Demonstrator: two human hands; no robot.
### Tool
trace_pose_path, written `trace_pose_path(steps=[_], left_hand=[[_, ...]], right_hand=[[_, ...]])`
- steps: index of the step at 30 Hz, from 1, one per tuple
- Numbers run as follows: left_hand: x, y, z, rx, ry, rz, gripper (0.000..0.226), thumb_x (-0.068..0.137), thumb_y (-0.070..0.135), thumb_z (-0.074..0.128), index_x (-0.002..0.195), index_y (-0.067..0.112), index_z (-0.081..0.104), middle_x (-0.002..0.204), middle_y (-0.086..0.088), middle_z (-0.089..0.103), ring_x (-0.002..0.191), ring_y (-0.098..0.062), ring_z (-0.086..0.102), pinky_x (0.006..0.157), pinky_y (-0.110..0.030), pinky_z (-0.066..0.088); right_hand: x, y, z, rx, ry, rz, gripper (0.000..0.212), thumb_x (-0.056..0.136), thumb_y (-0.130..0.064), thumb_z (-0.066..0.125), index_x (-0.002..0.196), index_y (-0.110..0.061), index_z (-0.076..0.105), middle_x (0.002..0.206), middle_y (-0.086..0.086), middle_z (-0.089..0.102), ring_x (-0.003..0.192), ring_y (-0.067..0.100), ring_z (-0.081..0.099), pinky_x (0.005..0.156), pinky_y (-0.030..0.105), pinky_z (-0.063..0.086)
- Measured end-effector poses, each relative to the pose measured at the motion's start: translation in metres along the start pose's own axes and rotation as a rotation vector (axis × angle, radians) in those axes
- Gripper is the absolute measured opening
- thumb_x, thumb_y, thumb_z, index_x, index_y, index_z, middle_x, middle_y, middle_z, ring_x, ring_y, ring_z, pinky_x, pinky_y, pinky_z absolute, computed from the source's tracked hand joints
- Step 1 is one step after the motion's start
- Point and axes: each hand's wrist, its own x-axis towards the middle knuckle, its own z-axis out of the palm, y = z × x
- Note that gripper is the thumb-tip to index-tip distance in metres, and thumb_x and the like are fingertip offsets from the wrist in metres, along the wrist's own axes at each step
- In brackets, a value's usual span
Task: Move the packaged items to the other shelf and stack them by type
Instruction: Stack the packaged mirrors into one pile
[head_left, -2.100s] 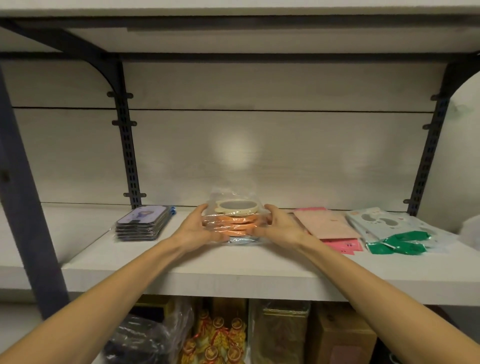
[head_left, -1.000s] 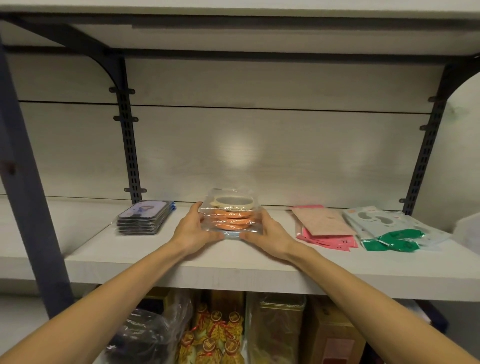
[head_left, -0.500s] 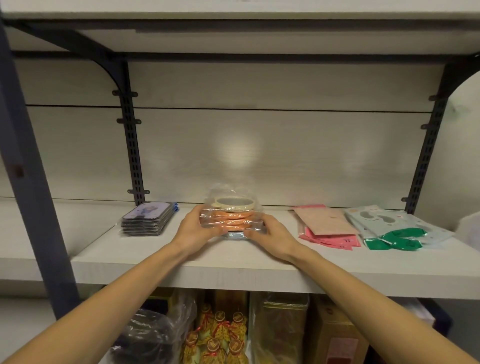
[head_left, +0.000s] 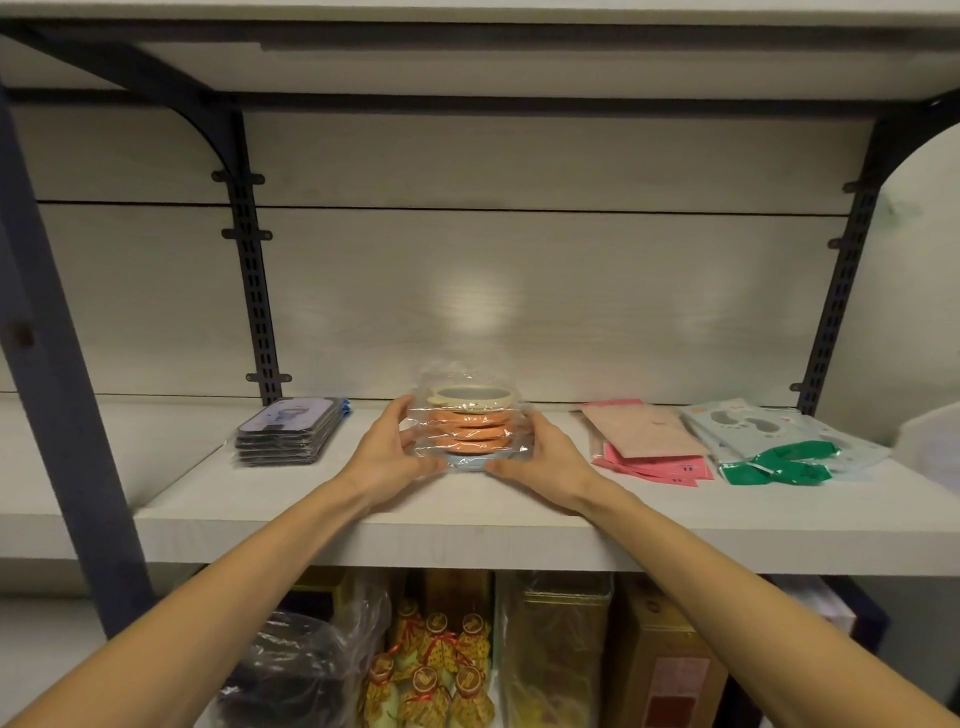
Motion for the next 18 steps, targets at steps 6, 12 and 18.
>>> trace_pose_path(steps=[6,12,18], left_hand=[[-0.0035,0.0040,-0.0005,-0.063,0.010,0.023,0.101,0.075,-0.011,0.080,0.156,0.016,0.026,0.157,-0.002,0.040,0.121,-0.016,0.059,0.087,-0.023,0.057],[-0.0023,-0.0006,-0.0015,0.022,0.014,-0.005,0.101,0.075,0.001,0.086,0.155,0.017,0.027,0.150,-0.005,0.048,0.120,-0.017,0.055,0.095,-0.033,0.052],[-0.0006,-0.0040,-0.0030,0.046,0.016,-0.010,0.109,0.070,0.006,0.090,0.157,0.018,0.024,0.151,-0.005,0.048,0.130,-0.024,0.054,0.104,-0.041,0.052]], right_hand=[[0.0007,0.0006,0.0014,-0.010,0.006,0.010,0.085,0.077,-0.035,0.086,0.146,-0.019,0.039,0.136,-0.006,0.059,0.120,0.011,0.058,0.104,0.030,0.048],[-0.0006,-0.0030,0.0025,-0.004,0.010,0.001,0.085,0.079,-0.034,0.085,0.147,-0.016,0.038,0.134,-0.008,0.056,0.119,0.010,0.055,0.096,0.021,0.046],[0.0005,-0.0020,0.0040,-0.008,0.022,0.005,0.082,0.079,-0.033,0.085,0.146,-0.017,0.040,0.139,-0.003,0.058,0.124,0.017,0.058,0.101,0.029,0.050]])
